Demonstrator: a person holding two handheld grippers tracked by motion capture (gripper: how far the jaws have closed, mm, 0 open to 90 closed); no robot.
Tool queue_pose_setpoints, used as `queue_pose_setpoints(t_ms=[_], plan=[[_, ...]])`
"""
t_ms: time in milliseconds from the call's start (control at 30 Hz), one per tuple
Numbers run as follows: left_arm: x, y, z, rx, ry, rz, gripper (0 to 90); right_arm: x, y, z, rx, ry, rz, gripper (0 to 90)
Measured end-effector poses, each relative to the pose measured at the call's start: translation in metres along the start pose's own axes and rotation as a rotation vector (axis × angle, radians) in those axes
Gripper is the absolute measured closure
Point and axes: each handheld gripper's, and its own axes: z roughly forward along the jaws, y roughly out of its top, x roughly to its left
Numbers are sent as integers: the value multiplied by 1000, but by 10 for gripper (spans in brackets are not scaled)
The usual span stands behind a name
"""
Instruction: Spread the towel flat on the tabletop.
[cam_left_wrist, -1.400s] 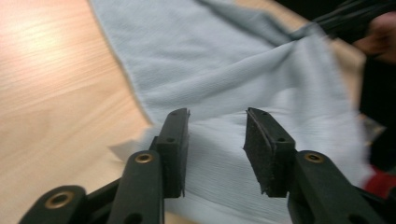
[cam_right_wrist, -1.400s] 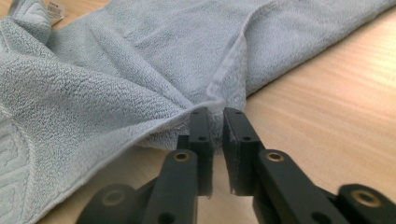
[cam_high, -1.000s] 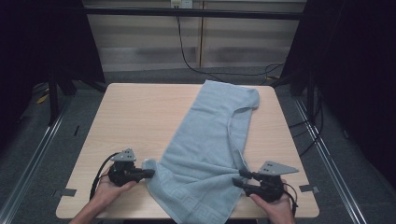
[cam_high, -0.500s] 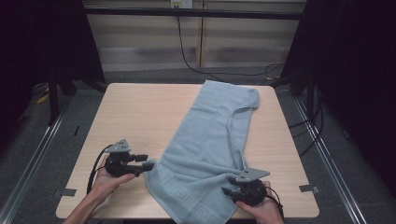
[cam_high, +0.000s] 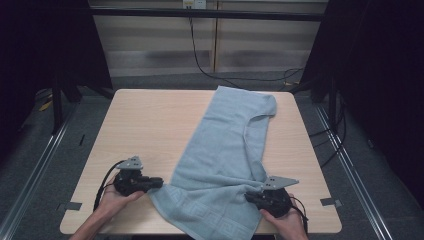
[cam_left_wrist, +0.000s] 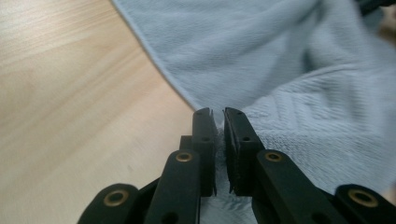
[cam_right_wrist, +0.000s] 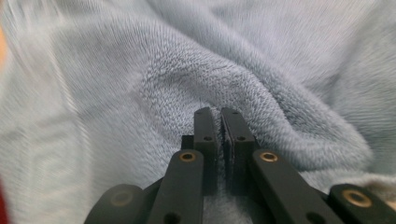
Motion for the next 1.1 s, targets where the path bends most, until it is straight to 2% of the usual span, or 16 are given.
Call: queue_pose_setpoints(t_ms=[33,200,267,300,400,500,600,733,767,800,833,867,900,1033,1067,1100], plan=[[0,0,0,0,0,0,842,0,0,0,0,0,0,863],[-35,-20,-34,-78,-126,-8,843,14,4,-39,-84,45,-18,860],[-40,-23,-33,-67,-134,-8,833,18,2,-42,-72,49,-23,853],[-46,-26,-32,-41,-154,4,819,24,-5,-41,-23,39,-49,830],[-51,-23,-33,-47,-127,30,669,29,-13,-42,-21,55,-48,777],[-45,-9,-33,-76,-101,43,609,27,-12,-46,-61,57,-40,708],[-20,15,-9,-59,-28,16,604,21,-5,-47,-86,24,-26,642],[1,30,23,-10,-20,-5,570,14,5,-48,-118,17,-26,632],[5,34,35,11,-17,1,553,5,13,-42,-103,-30,-25,595],[8,38,47,24,-14,6,553,5,13,-42,-103,-30,-25,595],[14,45,67,26,4,-10,531,-10,21,-33,-103,-65,-7,575],[14,45,67,26,4,-10,525,-18,25,-28,-98,-94,1,546],[16,51,83,30,0,2,525,-27,30,-22,-93,-122,9,528],[17,53,101,65,7,26,583,-50,40,-4,-68,-177,42,483],[15,51,105,67,27,53,583,-57,42,1,-59,-174,54,481],[14,50,103,83,62,93,679,-67,46,13,-40,-181,83,477]])
